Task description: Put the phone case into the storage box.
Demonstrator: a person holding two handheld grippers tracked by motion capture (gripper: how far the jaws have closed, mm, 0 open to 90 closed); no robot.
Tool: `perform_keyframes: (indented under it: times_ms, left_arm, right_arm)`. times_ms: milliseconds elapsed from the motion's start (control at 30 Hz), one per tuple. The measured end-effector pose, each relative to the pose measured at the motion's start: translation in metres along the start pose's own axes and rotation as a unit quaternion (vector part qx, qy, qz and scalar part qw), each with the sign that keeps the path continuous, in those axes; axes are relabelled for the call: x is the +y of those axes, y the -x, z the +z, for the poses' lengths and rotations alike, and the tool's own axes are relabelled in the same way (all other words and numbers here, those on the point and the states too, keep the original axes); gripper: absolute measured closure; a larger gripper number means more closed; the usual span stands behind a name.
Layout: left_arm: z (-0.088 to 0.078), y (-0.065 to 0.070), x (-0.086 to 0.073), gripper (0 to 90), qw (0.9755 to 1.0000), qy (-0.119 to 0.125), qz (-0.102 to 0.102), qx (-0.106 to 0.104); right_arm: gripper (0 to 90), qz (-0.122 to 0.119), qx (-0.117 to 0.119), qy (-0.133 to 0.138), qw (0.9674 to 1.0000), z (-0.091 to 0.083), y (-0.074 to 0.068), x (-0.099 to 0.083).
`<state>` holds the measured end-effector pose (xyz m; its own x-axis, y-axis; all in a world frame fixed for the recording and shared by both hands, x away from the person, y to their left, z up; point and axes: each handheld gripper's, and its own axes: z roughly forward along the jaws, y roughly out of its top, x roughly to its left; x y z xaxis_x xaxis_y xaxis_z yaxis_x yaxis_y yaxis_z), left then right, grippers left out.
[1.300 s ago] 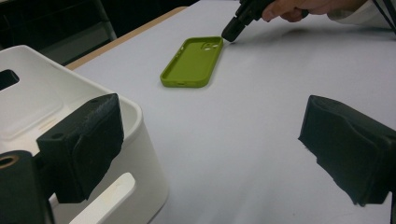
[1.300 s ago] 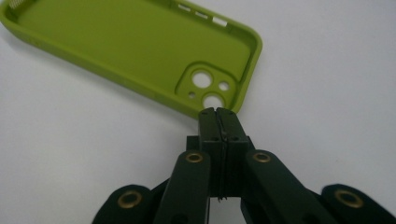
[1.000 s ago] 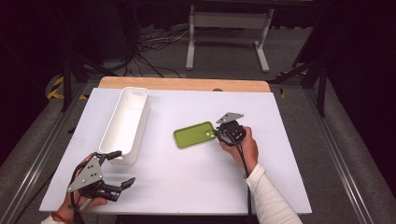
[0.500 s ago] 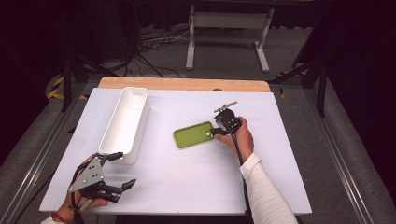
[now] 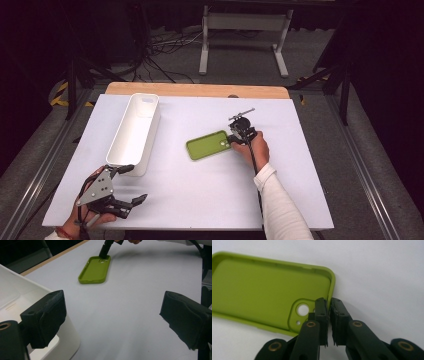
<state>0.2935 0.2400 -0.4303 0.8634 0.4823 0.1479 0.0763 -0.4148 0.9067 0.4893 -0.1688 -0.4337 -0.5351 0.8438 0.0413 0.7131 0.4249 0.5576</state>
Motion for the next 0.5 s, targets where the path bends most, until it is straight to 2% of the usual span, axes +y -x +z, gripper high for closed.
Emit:
perform_keyframes:
  times_ms: [67, 200, 433, 500]
  left_arm:
    - [0.0, 0.0, 0.0, 7.4, 1.0, -0.001, 0.002, -0.002]
    - [0.001, 0.0, 0.0, 7.3, 1.0, -0.004, 0.002, -0.002]
    - [0.0, -0.001, -0.001, 7.5, 1.0, 0.0, 0.0, 0.0]
    - [-0.001, -0.002, 0.0, 7.5, 1.0, -0.001, -0.001, -0.001]
  right_arm:
    - [88.7, 0.004, -0.006, 0.003, 1.0, 0.001, -0.001, 0.0]
    - [89.2, -0.013, -0.05, 0.015, 0.9985, 0.003, -0.011, -0.002]
    - [89.3, -0.005, -0.045, 0.03, 0.9985, 0.003, -0.01, -0.003]
    - [89.3, -0.002, -0.046, 0.042, 0.998, 0.001, -0.009, -0.004]
